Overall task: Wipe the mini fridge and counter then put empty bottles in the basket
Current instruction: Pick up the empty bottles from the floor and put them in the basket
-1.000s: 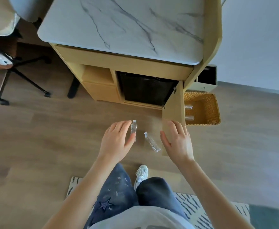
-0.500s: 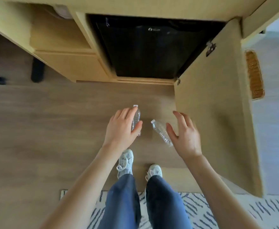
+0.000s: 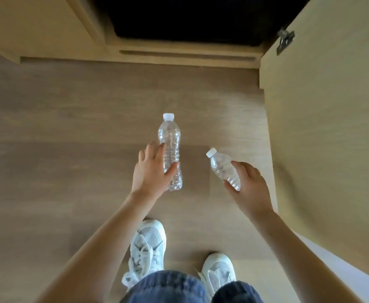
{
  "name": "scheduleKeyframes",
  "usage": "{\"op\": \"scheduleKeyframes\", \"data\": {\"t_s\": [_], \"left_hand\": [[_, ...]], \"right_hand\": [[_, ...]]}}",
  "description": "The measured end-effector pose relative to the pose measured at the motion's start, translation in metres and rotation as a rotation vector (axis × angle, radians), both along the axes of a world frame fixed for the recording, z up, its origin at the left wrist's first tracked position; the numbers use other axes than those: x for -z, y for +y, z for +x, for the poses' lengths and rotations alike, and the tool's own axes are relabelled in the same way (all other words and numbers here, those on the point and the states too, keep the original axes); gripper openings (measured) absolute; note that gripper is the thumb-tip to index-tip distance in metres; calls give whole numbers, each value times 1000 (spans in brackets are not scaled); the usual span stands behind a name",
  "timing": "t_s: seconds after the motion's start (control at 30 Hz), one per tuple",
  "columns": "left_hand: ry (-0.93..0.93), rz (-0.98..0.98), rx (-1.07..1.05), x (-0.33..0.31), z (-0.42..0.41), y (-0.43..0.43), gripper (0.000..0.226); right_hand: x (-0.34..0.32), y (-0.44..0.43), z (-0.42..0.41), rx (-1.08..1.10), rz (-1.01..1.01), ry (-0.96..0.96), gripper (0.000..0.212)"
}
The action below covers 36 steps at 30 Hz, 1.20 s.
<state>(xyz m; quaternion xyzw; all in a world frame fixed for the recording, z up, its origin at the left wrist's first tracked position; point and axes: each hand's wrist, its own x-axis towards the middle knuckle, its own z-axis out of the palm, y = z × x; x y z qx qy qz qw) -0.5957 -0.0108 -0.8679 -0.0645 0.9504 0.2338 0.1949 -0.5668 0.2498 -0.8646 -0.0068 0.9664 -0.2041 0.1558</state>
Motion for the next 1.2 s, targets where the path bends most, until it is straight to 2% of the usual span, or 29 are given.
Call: {"op": "scheduleKeyframes", "data": {"t_s": [0.17, 0.33, 0.43, 0.53, 0.73, 0.93, 1.13, 1.2], "left_hand": [[-76, 135, -108, 33, 13, 10, 76], [-114, 343, -223, 42, 11, 24, 76], [-91, 369, -235, 30, 11, 28, 74], [-72, 403, -273, -10, 14, 26, 73], [3, 494, -386, -170, 28, 10, 71], [104, 499, -457, -403, 51, -6, 63], [187, 543, -419, -625, 71, -16, 70], [227, 567, -390, -681, 72, -20, 70]], "right_hand": [[33, 9, 11, 110, 12, -113, 70], [42, 3, 9, 188, -10, -147, 74], [23, -3, 8, 238, -68, -122, 75], [-21, -9, 6, 295, -118, -93, 77], [-173, -32, 4, 370, -204, -24, 79], [-397, -56, 10, 374, -284, 0, 63], [-631, -78, 16, 377, -340, 141, 61], [-688, -83, 19, 386, -386, 191, 58]]}}
